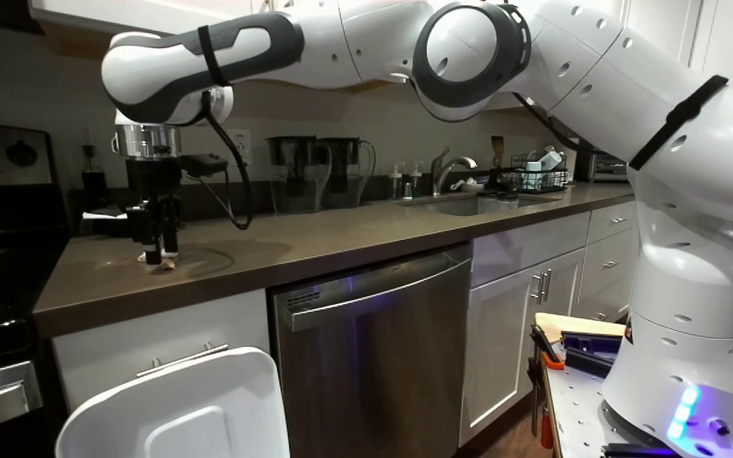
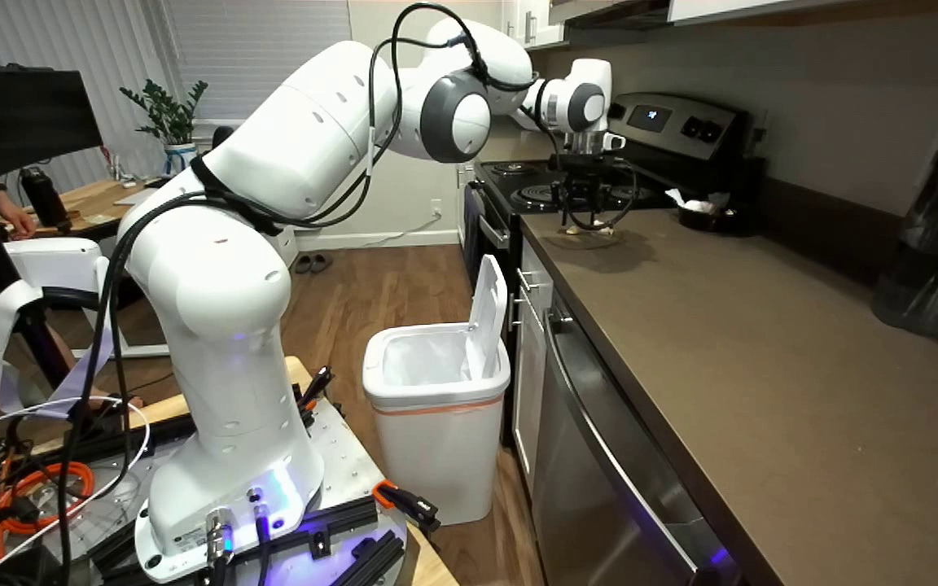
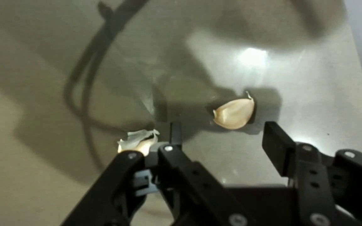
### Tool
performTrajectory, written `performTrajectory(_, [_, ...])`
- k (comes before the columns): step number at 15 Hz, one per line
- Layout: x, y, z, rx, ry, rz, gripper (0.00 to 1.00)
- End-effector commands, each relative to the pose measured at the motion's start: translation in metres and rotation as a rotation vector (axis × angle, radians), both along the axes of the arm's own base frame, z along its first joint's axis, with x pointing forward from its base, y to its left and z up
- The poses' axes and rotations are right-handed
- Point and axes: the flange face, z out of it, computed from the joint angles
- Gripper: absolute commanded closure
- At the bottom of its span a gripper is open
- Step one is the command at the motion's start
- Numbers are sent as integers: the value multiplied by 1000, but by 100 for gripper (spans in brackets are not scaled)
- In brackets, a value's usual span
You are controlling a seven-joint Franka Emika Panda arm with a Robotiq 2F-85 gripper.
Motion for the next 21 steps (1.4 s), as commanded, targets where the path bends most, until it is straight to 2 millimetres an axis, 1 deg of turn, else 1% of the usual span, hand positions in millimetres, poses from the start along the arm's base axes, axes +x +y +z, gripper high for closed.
performTrajectory(1, [-1,-7,1,-27,19,9,58])
performTrajectory(2, [-1,-8,1,-28,20,8,48])
performTrajectory(3, [-2,-8,1,-24,23,6,43])
performTrajectory(4, [-2,-8,1,-23,25,5,40])
performTrajectory(5, [-2,-9,-1,-22,27,5,60])
performTrajectory(6, [-2,-9,-1,-21,31,2,59])
performTrajectory(7, [-2,-9,-2,-22,33,2,46])
performTrajectory(8, [-3,-10,-2,-23,35,1,42])
performTrajectory(10, [-3,-10,-4,-21,37,-1,38])
performTrajectory(11, [-3,-11,-5,-19,40,-2,49])
performTrajectory(12, [-3,-11,-6,-17,42,-2,65])
performTrajectory(15, [-3,-12,-9,-14,46,-5,86])
performTrajectory(17, [-4,-12,-10,-8,50,-7,98])
performTrajectory(18, [-4,-12,-9,-6,51,-7,98])
performTrajectory(19, [-5,-11,-8,-3,53,-6,95])
performTrajectory(21, [-6,-10,0,7,60,-2,95])
